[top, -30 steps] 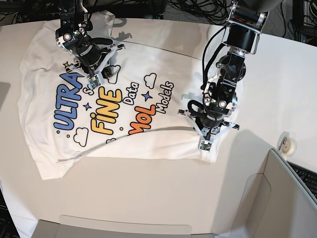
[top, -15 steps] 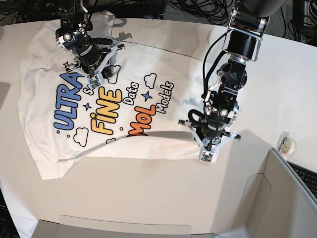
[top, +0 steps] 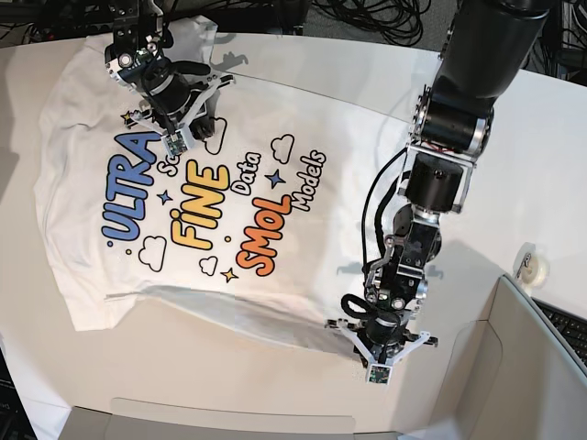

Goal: Layout the t-shirt on the table in an organized manner, then fold the t-shirt properly
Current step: 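Pull the side edge with the left gripper toward the hem to straighten, then open both grippers and raise them off the shirt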

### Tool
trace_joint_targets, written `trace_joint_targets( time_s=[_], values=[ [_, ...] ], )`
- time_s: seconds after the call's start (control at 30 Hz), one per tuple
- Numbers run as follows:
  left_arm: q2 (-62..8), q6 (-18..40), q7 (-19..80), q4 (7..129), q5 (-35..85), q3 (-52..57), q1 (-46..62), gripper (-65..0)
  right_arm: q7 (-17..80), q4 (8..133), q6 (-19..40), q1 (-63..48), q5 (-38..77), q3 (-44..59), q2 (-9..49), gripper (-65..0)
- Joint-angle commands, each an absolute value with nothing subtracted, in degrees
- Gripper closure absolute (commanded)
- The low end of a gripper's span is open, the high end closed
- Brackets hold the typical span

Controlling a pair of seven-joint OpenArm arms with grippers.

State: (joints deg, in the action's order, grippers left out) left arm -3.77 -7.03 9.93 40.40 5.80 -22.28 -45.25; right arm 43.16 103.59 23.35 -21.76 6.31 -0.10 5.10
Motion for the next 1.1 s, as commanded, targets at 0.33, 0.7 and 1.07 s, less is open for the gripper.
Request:
trace_joint_targets(
  time_s=[0.33, 0.7, 1.07],
  values=[
    [-4.53, -27.03, -0.75, 32.04, 5.67, -22.64, -47.25, -40.6, 57.01, 101.14, 24.92, -25.19, 3.12, -0.22, 5.14, -5.1],
    [-17.36, -16.66, 23.25, 87.08, 6.29, -22.55, -18.15, -40.6, 57.01, 105.19, 24.84, -19.65, 3.12, 0.66, 4.7, -5.1],
    [-22.55, -9.19, 26.42, 109.49, 16.4, -14.11, 0.22, -38.0, 57.45, 113.19, 25.01, -11.21, 4.7, 16.31, -0.22, -5.1]
  ],
)
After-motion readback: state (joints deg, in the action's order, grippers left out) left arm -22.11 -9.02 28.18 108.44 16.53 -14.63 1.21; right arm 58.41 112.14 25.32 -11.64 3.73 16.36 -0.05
